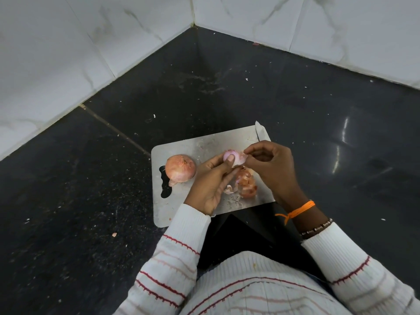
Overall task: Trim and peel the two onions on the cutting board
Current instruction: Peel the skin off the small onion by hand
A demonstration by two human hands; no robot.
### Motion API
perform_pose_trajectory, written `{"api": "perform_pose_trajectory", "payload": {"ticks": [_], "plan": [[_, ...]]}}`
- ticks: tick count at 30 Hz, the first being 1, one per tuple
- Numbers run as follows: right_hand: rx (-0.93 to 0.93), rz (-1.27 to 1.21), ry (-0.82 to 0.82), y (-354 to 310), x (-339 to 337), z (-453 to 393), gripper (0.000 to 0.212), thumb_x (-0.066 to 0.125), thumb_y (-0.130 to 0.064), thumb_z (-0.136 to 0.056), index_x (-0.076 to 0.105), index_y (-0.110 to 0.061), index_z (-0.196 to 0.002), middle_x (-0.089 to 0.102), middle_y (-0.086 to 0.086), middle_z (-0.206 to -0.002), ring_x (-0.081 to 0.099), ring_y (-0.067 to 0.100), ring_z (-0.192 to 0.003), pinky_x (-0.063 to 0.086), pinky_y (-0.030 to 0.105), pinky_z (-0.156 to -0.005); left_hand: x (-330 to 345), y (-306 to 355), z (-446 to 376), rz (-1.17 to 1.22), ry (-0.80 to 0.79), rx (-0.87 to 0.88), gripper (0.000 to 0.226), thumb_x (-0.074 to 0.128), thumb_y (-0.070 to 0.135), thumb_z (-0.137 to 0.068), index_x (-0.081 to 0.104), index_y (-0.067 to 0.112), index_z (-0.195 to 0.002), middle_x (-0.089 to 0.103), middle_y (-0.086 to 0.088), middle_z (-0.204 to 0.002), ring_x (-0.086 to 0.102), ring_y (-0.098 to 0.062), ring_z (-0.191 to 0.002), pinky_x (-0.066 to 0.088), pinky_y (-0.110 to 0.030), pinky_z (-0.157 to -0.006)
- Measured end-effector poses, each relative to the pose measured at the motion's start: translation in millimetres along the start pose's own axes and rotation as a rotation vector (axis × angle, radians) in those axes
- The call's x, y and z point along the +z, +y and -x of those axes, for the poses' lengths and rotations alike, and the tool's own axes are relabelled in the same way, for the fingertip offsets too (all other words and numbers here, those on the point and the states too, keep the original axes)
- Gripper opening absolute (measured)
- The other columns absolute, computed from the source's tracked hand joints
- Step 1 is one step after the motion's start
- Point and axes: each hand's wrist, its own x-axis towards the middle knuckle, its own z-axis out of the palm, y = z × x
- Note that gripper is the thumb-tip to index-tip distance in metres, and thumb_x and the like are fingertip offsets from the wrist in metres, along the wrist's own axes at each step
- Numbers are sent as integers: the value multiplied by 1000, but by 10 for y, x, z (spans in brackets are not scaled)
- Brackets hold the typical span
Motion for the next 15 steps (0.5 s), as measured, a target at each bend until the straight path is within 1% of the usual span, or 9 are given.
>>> {"api": "perform_pose_trajectory", "payload": {"ticks": [2,3,5,6,8,9,11,13,15], "plan": [[32,-49,5,39,-6,-14,10,72,3,-71,71,-4,-79,72,12,-79,69,23,-76,58,35,-74,22,45,30,104,-28,-33,18,54,7,-92,64,-2,-104,72,-13,-92,71,-17,-85,58,-22,-75],[41,-58,11,55,-8,-18,11,71,4,-71,71,-3,-79,72,13,-80,69,25,-77,58,37,-75,28,79,39,170,-36,-47,18,53,9,-92,64,-2,-101,72,-14,-91,71,-18,-83,58,-24,-76],[46,-46,21,85,-21,-33,12,72,4,-71,71,-4,-79,72,12,-80,69,24,-78,57,36,-76,14,140,45,261,-52,-54,17,53,11,-93,64,0,-97,72,-17,-92,72,-20,-83,58,-27,-77],[48,-28,20,97,-30,-42,12,71,3,-73,71,-6,-80,73,10,-81,70,22,-77,57,34,-75,5,152,44,253,-59,-38,16,53,11,-92,64,1,-98,71,-16,-95,71,-20,-84,58,-27,-78],[56,30,2,117,-27,-49,14,66,0,-81,73,-12,-86,73,6,-86,70,15,-77,57,31,-77,-21,132,36,144,-71,34,15,54,7,-91,64,7,-103,70,-12,-102,70,-17,-91,57,-25,-81],[59,68,-7,123,-17,-46,17,62,-3,-85,73,-15,-89,74,4,-89,69,12,-79,57,31,-79,-37,107,27,72,-67,76,19,57,5,-89,64,10,-105,69,-9,-106,69,-17,-95,56,-26,-84],[50,138,-18,97,6,-37,17,58,-14,-90,74,-18,-93,73,-4,-90,68,8,-84,56,35,-83,-59,65,9,-78,-42,145,28,63,2,-84,65,16,-109,68,-8,-114,66,-18,-105,54,-32,-91],[43,152,-19,28,23,-21,17,58,-23,-91,74,-20,-94,72,-10,-89,66,5,-86,55,35,-84,-68,43,6,-187,-20,181,37,67,0,-81,65,16,-115,66,-9,-119,65,-21,-107,53,-39,-93],[31,127,-38,-45,28,-9,14,63,-28,-87,73,-22,-94,71,-12,-88,66,3,-84,55,31,-82,-56,46,19,-231,-9,201,41,69,-3,-79,65,15,-116,67,-8,-118,66,-22,-105,54,-42,-91]]}}
